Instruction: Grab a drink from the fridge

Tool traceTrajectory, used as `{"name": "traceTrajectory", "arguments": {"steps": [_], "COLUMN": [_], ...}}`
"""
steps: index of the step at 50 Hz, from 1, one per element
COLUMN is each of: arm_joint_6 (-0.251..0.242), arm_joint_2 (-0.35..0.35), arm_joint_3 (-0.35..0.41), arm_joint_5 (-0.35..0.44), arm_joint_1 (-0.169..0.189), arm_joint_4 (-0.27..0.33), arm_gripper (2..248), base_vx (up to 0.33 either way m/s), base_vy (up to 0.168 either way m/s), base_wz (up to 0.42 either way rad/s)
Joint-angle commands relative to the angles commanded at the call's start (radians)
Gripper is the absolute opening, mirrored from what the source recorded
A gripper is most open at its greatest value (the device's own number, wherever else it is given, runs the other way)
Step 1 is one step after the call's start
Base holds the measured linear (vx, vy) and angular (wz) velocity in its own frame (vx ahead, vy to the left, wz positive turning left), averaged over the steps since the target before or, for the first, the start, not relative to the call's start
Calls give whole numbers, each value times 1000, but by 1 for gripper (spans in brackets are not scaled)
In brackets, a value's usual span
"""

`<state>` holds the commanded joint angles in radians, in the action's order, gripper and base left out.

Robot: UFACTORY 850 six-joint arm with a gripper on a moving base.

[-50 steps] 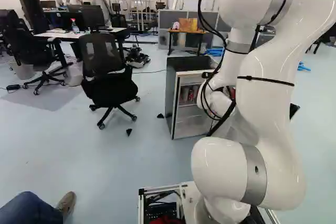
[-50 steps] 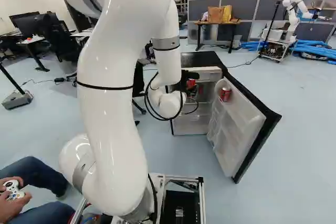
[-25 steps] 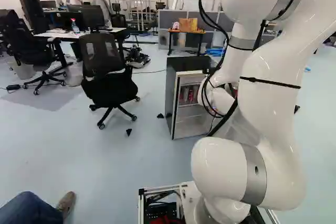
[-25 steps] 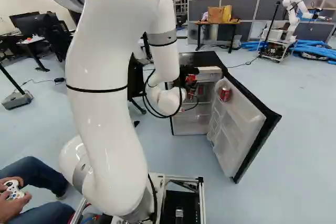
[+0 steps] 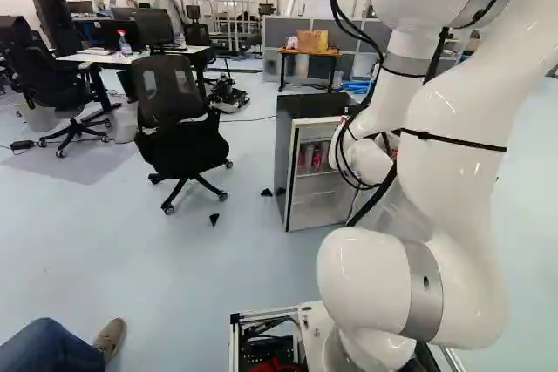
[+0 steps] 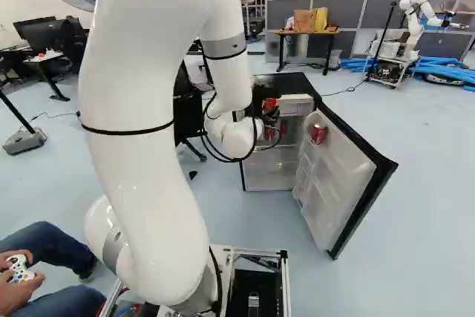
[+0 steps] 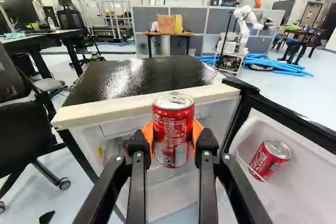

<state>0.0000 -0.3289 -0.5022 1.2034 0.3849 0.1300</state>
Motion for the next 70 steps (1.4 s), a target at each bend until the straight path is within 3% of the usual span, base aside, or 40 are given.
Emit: {"name": "traceTrajectory", "arguments": {"steps": [51,70], "arm_joint_6": [0,0], "arm_joint_2": [43,0], "arm_joint_3": [-92,-143], "arm_joint_5": [-64,-88], "arm_joint_1": [-23,-34], "arm_joint_4": [0,0], "arm_gripper": [93,93], "base_vx": [0,0], "base_vy": [0,0], "base_wz": [0,0]}}
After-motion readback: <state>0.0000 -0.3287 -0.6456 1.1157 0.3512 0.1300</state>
